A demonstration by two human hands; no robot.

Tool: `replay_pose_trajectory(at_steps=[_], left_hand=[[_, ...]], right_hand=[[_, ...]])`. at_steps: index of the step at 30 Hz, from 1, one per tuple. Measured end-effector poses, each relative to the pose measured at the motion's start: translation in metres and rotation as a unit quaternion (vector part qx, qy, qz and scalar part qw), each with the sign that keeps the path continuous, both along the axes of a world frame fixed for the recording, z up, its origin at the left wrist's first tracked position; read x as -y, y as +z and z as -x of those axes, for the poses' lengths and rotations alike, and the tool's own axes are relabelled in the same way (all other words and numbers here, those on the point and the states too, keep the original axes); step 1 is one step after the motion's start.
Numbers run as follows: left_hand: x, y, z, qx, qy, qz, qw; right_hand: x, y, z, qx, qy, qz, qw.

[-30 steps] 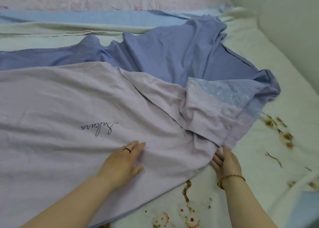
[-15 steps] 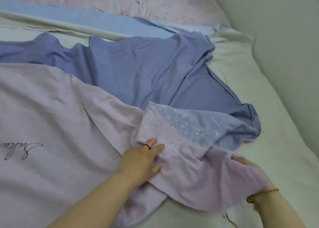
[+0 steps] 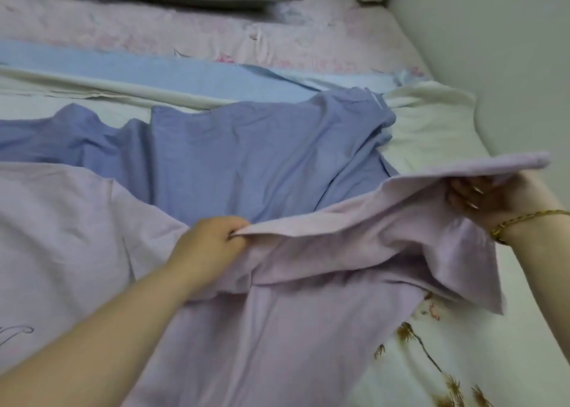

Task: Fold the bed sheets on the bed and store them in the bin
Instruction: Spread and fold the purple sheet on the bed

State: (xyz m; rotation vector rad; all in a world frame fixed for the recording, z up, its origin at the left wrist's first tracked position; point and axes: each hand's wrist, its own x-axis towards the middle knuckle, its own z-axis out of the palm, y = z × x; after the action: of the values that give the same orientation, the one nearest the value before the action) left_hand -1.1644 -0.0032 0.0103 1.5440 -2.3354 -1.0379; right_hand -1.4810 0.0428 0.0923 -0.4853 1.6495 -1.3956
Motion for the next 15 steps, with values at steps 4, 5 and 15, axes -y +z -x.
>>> replay_pose_trajectory(at_steps=[4, 5, 15], left_hand=[[0.111, 0.038, 0.014, -0.023, 0.1, 0.074, 0.992], [0.136, 0.045, 0.02, -0.02, 0.116, 0.108, 0.987], [0.165, -0.003, 0.061, 0.134, 0.136, 0.155, 0.969]], right_hand=[[0.091, 0.005, 0.047, -0.056, -0.013, -0.02, 0.998], [0.114, 0.007, 0.061, -0.085, -0.007, -0.015, 0.996], [0.136, -0.061, 0.07, -0.383, 0.089, -0.163, 0.905]])
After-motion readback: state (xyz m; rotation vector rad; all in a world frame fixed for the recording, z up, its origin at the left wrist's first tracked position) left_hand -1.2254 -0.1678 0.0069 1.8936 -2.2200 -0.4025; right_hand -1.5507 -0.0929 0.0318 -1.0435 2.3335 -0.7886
